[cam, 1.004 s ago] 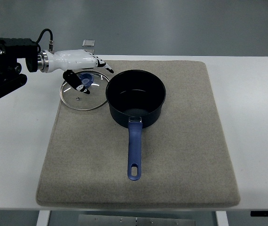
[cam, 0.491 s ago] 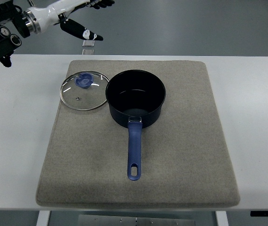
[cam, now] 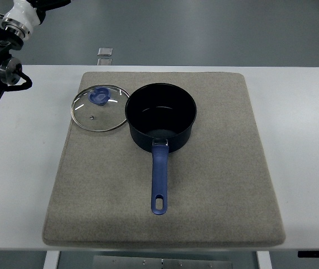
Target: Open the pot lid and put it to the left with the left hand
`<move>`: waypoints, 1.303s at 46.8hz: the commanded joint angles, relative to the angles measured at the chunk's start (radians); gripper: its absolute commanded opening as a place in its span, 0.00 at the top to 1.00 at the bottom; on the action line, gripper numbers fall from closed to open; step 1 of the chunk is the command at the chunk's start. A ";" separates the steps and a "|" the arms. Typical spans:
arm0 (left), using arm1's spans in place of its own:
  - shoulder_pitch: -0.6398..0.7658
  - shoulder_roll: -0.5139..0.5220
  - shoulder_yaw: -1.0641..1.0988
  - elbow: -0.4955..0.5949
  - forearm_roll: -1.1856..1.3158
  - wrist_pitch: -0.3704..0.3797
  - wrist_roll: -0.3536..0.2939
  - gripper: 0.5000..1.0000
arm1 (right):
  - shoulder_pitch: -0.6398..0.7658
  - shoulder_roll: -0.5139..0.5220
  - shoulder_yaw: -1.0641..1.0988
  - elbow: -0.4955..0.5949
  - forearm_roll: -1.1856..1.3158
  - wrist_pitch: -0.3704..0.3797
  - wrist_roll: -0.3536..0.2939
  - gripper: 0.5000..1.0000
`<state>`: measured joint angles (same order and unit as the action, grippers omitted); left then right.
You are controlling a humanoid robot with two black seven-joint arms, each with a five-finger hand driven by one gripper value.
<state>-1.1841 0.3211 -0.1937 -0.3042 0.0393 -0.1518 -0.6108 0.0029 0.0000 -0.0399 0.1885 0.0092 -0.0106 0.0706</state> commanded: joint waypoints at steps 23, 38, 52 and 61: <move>0.070 -0.082 -0.210 0.119 -0.259 -0.008 0.000 0.28 | 0.000 0.000 0.000 0.000 0.000 0.000 0.000 0.17; 0.075 -0.099 -0.256 0.198 -0.308 0.041 0.111 0.44 | 0.000 0.000 0.000 0.000 0.000 0.000 0.001 0.17; 0.075 -0.099 -0.251 0.191 -0.306 0.074 0.157 0.42 | 0.000 0.000 0.000 0.000 0.000 0.000 0.001 0.17; 0.075 -0.106 -0.256 0.188 -0.306 0.043 0.155 0.40 | 0.000 0.000 0.000 0.000 0.000 0.000 0.001 0.17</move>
<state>-1.1086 0.2165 -0.4449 -0.1191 -0.2643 -0.1035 -0.4546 0.0033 0.0000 -0.0398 0.1885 0.0092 -0.0109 0.0711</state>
